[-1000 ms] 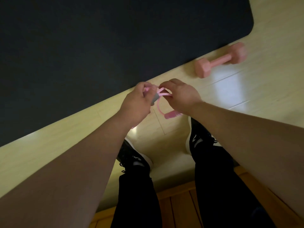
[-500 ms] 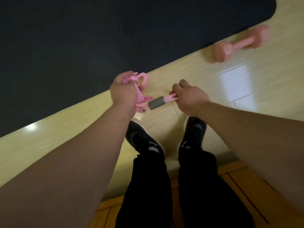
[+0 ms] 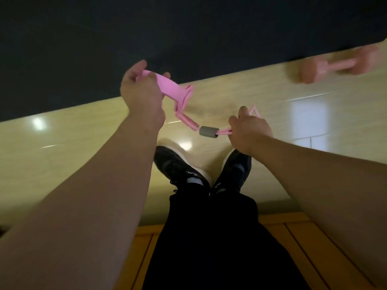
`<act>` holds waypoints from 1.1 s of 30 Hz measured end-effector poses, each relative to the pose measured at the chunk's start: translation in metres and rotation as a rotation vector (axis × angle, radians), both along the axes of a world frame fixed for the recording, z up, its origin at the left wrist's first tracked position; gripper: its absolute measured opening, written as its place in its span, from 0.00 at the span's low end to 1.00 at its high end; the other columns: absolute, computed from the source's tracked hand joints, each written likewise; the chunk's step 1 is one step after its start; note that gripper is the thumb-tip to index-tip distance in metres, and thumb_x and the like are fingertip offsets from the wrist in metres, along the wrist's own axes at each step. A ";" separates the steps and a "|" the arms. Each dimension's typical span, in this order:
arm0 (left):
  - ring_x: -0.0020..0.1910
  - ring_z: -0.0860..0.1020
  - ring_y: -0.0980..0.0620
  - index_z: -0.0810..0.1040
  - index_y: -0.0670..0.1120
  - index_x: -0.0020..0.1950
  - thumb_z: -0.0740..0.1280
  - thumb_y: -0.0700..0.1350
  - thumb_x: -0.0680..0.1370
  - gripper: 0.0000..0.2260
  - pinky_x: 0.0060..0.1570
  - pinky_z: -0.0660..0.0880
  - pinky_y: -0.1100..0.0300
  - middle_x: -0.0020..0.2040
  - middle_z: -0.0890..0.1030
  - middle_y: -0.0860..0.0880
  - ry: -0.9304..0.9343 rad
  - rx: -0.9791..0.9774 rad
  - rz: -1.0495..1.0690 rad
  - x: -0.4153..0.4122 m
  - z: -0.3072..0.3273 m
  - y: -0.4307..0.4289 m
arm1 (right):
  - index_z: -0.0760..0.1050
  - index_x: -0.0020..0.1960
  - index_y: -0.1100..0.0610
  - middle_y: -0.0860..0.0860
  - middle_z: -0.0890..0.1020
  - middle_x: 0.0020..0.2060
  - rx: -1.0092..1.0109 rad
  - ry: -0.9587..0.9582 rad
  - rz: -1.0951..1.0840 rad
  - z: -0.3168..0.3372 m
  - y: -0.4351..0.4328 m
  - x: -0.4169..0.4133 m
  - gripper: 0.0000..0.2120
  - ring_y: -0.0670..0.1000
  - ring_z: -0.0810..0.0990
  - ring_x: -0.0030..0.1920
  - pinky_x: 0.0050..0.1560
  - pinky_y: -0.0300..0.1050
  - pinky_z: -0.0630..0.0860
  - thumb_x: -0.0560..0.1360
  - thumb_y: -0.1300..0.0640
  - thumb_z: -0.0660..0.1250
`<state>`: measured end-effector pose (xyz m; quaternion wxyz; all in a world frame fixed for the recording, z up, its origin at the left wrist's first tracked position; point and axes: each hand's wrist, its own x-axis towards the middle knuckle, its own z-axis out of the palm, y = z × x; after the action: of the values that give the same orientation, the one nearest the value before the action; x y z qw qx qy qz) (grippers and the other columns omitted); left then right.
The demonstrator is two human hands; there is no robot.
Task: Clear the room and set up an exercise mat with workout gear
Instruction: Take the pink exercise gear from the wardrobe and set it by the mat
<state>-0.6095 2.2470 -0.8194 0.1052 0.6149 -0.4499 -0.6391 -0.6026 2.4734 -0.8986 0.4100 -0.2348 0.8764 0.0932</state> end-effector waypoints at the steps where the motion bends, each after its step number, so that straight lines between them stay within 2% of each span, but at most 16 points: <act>1: 0.43 0.86 0.46 0.78 0.46 0.59 0.65 0.29 0.78 0.15 0.42 0.84 0.54 0.64 0.74 0.44 0.024 0.011 0.043 0.001 -0.001 -0.002 | 0.69 0.59 0.56 0.57 0.64 0.62 0.022 0.004 0.008 -0.002 0.000 0.000 0.09 0.57 0.75 0.35 0.46 0.61 0.79 0.80 0.55 0.58; 4: 0.41 0.86 0.43 0.77 0.44 0.61 0.64 0.27 0.77 0.18 0.44 0.84 0.51 0.62 0.74 0.43 0.070 0.057 0.156 0.005 -0.008 -0.004 | 0.70 0.60 0.56 0.58 0.64 0.63 0.087 -0.016 0.004 -0.002 0.005 0.001 0.10 0.58 0.76 0.39 0.46 0.59 0.77 0.78 0.59 0.60; 7: 0.37 0.86 0.45 0.78 0.44 0.61 0.63 0.26 0.77 0.18 0.44 0.84 0.51 0.61 0.75 0.43 0.038 0.049 0.198 0.009 -0.016 0.002 | 0.69 0.61 0.56 0.57 0.65 0.63 0.113 -0.076 0.019 0.000 0.008 0.003 0.12 0.56 0.76 0.43 0.42 0.57 0.69 0.77 0.60 0.59; 10: 0.34 0.85 0.49 0.80 0.46 0.58 0.60 0.29 0.76 0.18 0.39 0.84 0.55 0.59 0.78 0.46 -0.117 -0.137 0.108 0.013 -0.025 0.011 | 0.67 0.59 0.54 0.56 0.66 0.60 0.012 -0.092 0.086 0.001 0.011 0.006 0.12 0.57 0.75 0.41 0.46 0.58 0.76 0.77 0.52 0.59; 12: 0.42 0.84 0.47 0.81 0.51 0.55 0.58 0.31 0.77 0.19 0.30 0.80 0.60 0.62 0.79 0.46 -0.196 -0.260 0.003 0.017 -0.032 0.015 | 0.67 0.58 0.54 0.56 0.67 0.57 -0.051 -0.050 0.167 0.001 0.013 0.006 0.16 0.57 0.74 0.40 0.43 0.54 0.78 0.77 0.45 0.57; 13: 0.48 0.83 0.46 0.81 0.54 0.53 0.57 0.32 0.77 0.20 0.30 0.80 0.59 0.63 0.78 0.48 -0.217 -0.295 -0.061 0.020 -0.035 0.016 | 0.67 0.59 0.55 0.56 0.68 0.57 -0.068 -0.002 0.199 0.001 0.014 0.004 0.18 0.56 0.73 0.41 0.43 0.54 0.78 0.77 0.43 0.56; 15: 0.53 0.80 0.49 0.82 0.55 0.55 0.57 0.33 0.77 0.21 0.43 0.83 0.53 0.63 0.76 0.52 -0.313 -0.417 -0.247 0.026 -0.044 0.014 | 0.68 0.60 0.56 0.58 0.70 0.58 -0.071 0.140 0.210 -0.002 0.017 -0.003 0.21 0.57 0.75 0.45 0.48 0.56 0.77 0.78 0.41 0.53; 17: 0.58 0.78 0.51 0.81 0.53 0.62 0.59 0.33 0.76 0.22 0.57 0.79 0.55 0.65 0.75 0.50 -0.407 -0.553 -0.456 0.031 -0.053 0.011 | 0.68 0.62 0.56 0.60 0.70 0.60 -0.028 0.261 0.103 -0.012 0.018 -0.013 0.22 0.59 0.75 0.50 0.52 0.58 0.74 0.80 0.41 0.52; 19: 0.63 0.76 0.48 0.80 0.51 0.65 0.60 0.33 0.76 0.22 0.61 0.75 0.58 0.68 0.73 0.47 -0.434 -0.637 -0.630 0.034 -0.061 0.010 | 0.67 0.64 0.57 0.60 0.69 0.62 0.047 0.330 -0.088 -0.026 0.018 -0.025 0.22 0.60 0.74 0.54 0.53 0.59 0.73 0.80 0.41 0.54; 22: 0.64 0.74 0.46 0.78 0.50 0.67 0.59 0.33 0.77 0.22 0.54 0.67 0.66 0.69 0.71 0.45 -0.450 -0.698 -0.859 0.040 -0.073 0.015 | 0.64 0.67 0.57 0.60 0.66 0.66 0.142 0.355 -0.362 -0.052 0.020 -0.041 0.23 0.61 0.71 0.59 0.56 0.59 0.70 0.78 0.45 0.59; 24: 0.65 0.74 0.45 0.77 0.49 0.68 0.59 0.33 0.77 0.22 0.54 0.65 0.66 0.70 0.70 0.45 -0.428 -0.711 -0.969 0.044 -0.083 0.019 | 0.59 0.72 0.56 0.58 0.59 0.72 0.155 0.251 -0.560 -0.067 0.024 -0.050 0.29 0.63 0.68 0.66 0.61 0.62 0.68 0.74 0.48 0.62; 26: 0.62 0.75 0.46 0.77 0.49 0.69 0.59 0.34 0.78 0.22 0.53 0.66 0.64 0.70 0.70 0.46 -0.420 -0.709 -1.077 0.048 -0.092 0.023 | 0.51 0.76 0.48 0.51 0.48 0.78 0.136 0.108 -0.711 -0.080 0.030 -0.053 0.36 0.64 0.62 0.72 0.63 0.70 0.65 0.71 0.49 0.62; 28: 0.59 0.76 0.46 0.75 0.50 0.70 0.59 0.34 0.78 0.22 0.51 0.67 0.63 0.70 0.69 0.47 -0.433 -0.696 -1.170 0.050 -0.099 0.026 | 0.45 0.77 0.41 0.46 0.40 0.80 0.116 0.060 -0.719 -0.091 0.036 -0.048 0.39 0.65 0.56 0.76 0.64 0.77 0.61 0.72 0.49 0.61; 30: 0.61 0.75 0.45 0.74 0.50 0.71 0.59 0.35 0.79 0.22 0.52 0.67 0.62 0.71 0.67 0.47 -0.438 -0.678 -1.223 0.049 -0.102 0.030 | 0.39 0.79 0.39 0.46 0.36 0.80 0.127 0.061 -0.699 -0.089 0.039 -0.040 0.41 0.66 0.52 0.78 0.66 0.79 0.57 0.76 0.50 0.62; 31: 0.62 0.75 0.44 0.74 0.50 0.71 0.59 0.34 0.79 0.22 0.53 0.68 0.61 0.72 0.67 0.46 -0.437 -0.670 -1.237 0.049 -0.104 0.031 | 0.38 0.80 0.41 0.49 0.36 0.80 0.126 0.076 -0.689 -0.082 0.040 -0.037 0.42 0.65 0.52 0.78 0.69 0.77 0.55 0.77 0.51 0.62; 33: 0.64 0.74 0.44 0.74 0.50 0.71 0.59 0.35 0.79 0.22 0.56 0.69 0.59 0.72 0.67 0.44 -0.428 -0.644 -1.263 0.048 -0.109 0.032 | 0.44 0.81 0.47 0.55 0.41 0.81 0.092 0.151 -0.630 -0.072 0.040 -0.030 0.39 0.64 0.57 0.77 0.72 0.69 0.55 0.78 0.55 0.63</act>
<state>-0.5612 2.2791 -0.9283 -0.1974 0.2889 -0.8940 -0.2801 -0.6321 2.5139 -0.9711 0.3628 0.0741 0.9287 0.0187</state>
